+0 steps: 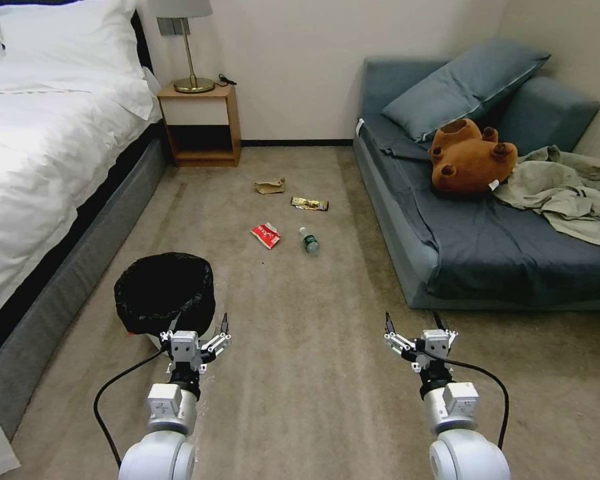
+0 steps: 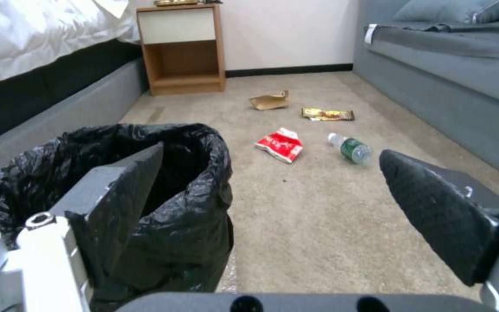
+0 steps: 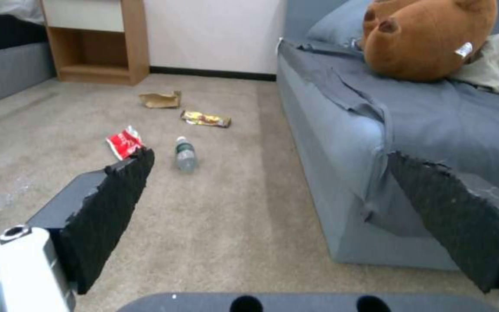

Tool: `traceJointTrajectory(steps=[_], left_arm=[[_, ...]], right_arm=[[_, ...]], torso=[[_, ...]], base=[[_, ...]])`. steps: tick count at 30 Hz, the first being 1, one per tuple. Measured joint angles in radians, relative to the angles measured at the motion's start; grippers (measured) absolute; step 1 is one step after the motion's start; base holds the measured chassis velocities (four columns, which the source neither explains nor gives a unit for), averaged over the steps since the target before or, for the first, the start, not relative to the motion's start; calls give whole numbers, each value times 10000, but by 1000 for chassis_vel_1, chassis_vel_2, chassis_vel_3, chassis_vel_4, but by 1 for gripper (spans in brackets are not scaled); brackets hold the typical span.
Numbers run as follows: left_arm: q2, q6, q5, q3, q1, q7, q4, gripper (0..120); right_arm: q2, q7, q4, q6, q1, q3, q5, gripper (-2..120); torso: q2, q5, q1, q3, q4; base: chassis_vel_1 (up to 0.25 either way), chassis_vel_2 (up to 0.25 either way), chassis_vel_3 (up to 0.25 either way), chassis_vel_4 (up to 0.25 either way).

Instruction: Pick up the trash bin, then pick up the garbage on the floor and place it into the trash bin.

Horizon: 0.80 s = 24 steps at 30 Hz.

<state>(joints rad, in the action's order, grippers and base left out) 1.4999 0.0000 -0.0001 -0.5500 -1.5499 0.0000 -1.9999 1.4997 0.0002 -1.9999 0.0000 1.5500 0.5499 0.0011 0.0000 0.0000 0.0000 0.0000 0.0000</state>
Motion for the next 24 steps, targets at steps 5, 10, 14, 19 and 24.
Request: traceJointTrajectory(steps=[5, 10, 14, 19, 24], left_arm=[[-469, 195, -562, 117, 440, -426, 98, 90], [-1809, 831, -2195, 490, 1712, -1657, 389, 81], [-2438, 1125, -2963, 659, 2313, -2239, 525, 81], [-3613, 1681, -4390, 983, 3431, -3318, 778, 81], [-4505, 2095, -5477, 1230, 4280, -4137, 971, 81]], right_arm=[[-286, 455, -2, -238, -80, -73, 579, 100], [-1163, 1892, -73, -1064, -326, -354, 2350, 100], [-1568, 2557, -109, -1447, -444, -477, 3170, 100], [-2307, 3770, -171, -2139, -650, -702, 4672, 100], [-2649, 4329, -202, -2460, -749, -809, 5361, 100]], torso=[[0, -1, 0, 0, 1], [0, -2, 0, 0, 0], [-1, -1, 0, 1, 0], [-1, -1, 0, 1, 0], [0, -2, 0, 1, 0]], base=[[0, 0, 0, 0], [0, 0, 0, 0], [0, 0, 0, 0], [0, 0, 0, 0], [0, 0, 0, 0]])
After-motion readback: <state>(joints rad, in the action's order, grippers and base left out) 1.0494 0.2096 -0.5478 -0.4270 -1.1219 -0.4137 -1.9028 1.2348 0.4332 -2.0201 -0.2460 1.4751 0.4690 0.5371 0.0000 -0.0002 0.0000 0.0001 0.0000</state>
